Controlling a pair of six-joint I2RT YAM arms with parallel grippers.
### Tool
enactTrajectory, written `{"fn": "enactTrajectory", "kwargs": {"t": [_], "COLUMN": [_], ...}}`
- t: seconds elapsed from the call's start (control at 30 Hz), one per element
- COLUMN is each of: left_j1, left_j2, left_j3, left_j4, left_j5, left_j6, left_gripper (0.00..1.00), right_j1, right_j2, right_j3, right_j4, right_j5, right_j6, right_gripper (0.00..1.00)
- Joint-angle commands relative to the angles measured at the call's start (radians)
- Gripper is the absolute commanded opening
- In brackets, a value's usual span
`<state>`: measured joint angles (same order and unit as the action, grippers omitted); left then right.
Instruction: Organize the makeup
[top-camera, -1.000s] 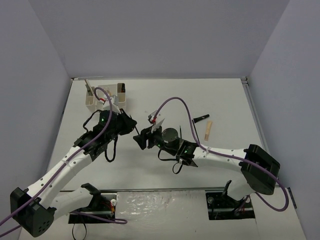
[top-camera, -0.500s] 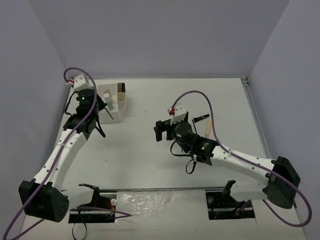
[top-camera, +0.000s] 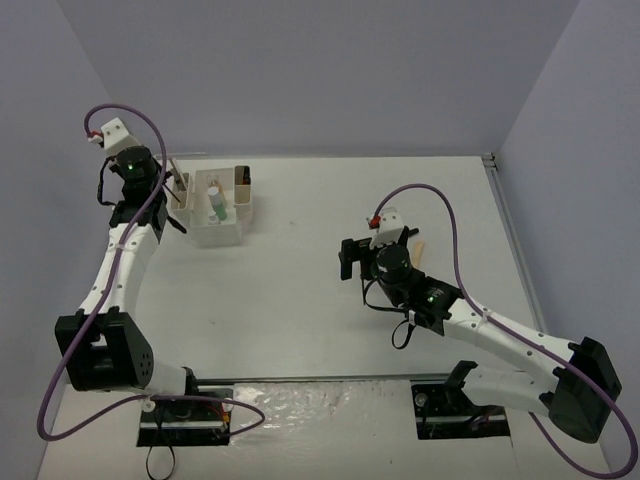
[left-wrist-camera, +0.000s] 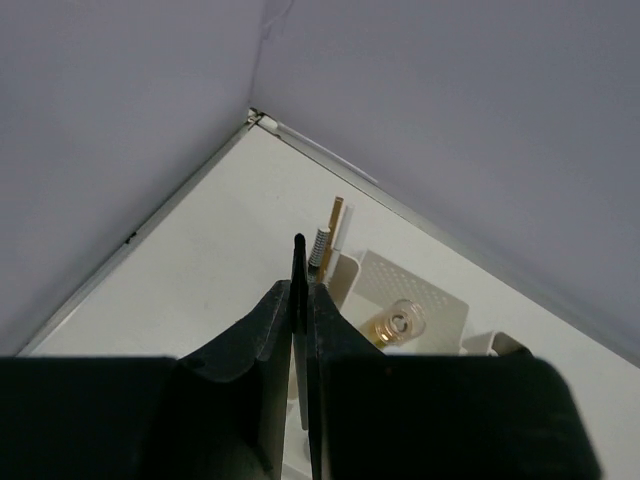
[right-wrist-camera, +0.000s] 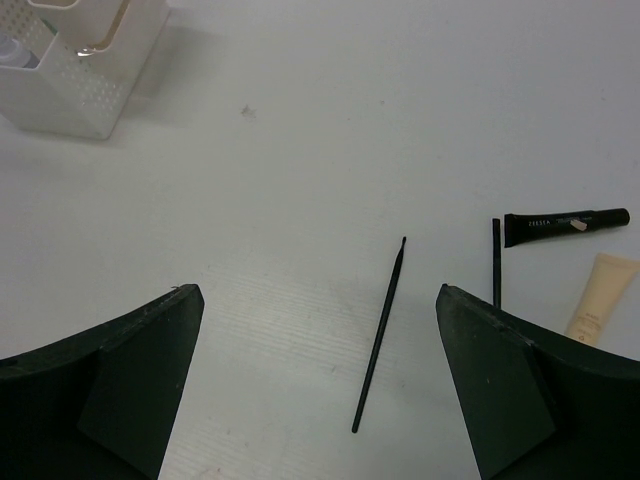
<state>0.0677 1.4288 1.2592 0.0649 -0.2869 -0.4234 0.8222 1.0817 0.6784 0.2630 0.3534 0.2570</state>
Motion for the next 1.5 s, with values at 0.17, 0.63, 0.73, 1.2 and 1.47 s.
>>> {"fn": "enactTrajectory", "kwargs": {"t": [0.17,0.63,0.73,1.2,1.47], "left_j1": [0.023,0.023,0.021,0.02,0.016], "left_j2": [0.112,0.188,0.191,0.07,-0.129], "left_j3": [0.103,-0.04,-0.079,-0.138,-0.089], "left_j4": [0.215,0.349,0.351,0.252,-0.054], "left_j5": [0.041,0.081,0.081,0.08,0.138], "left_j6": [0.092,0.098,0.099,0.02,-0.065], "left_gripper": [0.0,0.04,0.13,0.57,0.77], "right_j1": [-0.023,-0.038,-0.038,-0.038,-0.047], "right_j2": [-0.024,-0.048,-0.046,0.033,0.154], "right_j3": [-0.007,-0.031,-0.034,-0.03,0.009], "right_j4": [0.041,0.015,0.0,-0.067,-0.126], "right_j5": [0.0,-0.007,0.003,0.028,0.038], "right_j6": [-0.026,-0.019,-0.007,0.077,0.207], "right_gripper": [1.0,1.0,1.0,0.99,0.91]}}
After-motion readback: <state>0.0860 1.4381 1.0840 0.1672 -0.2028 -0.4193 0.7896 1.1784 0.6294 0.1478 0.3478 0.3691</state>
